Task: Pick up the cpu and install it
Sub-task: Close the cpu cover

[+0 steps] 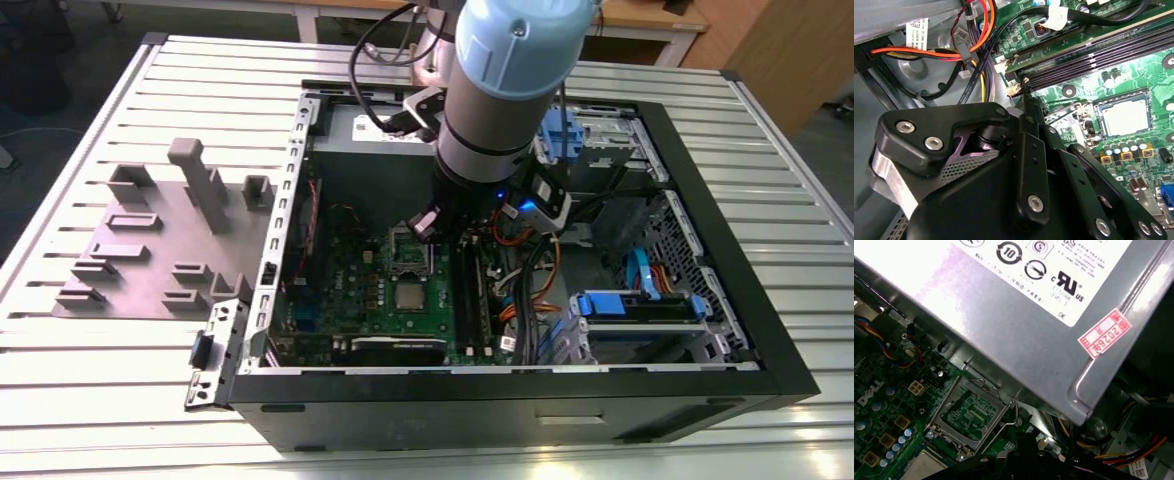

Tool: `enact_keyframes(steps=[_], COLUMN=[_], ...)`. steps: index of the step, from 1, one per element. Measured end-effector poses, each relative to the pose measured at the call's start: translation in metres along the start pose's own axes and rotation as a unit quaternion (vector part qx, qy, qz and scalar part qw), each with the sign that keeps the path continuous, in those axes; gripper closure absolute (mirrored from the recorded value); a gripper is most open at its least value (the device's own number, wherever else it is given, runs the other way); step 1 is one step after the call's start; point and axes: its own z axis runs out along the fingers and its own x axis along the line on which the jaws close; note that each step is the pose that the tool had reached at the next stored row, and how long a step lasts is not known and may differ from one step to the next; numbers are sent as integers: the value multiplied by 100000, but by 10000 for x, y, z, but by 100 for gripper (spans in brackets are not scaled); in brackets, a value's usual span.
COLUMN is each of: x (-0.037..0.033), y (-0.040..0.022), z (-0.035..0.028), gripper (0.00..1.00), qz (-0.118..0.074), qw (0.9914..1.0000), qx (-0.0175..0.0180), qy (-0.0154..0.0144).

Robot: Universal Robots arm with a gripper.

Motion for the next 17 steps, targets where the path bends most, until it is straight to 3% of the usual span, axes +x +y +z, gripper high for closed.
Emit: enact_keyframes(steps=[17], x=[-18], y=[59], z=[57], gripper=[89], qz=[141], qw=[100000], qx=[-64], qy=[-80])
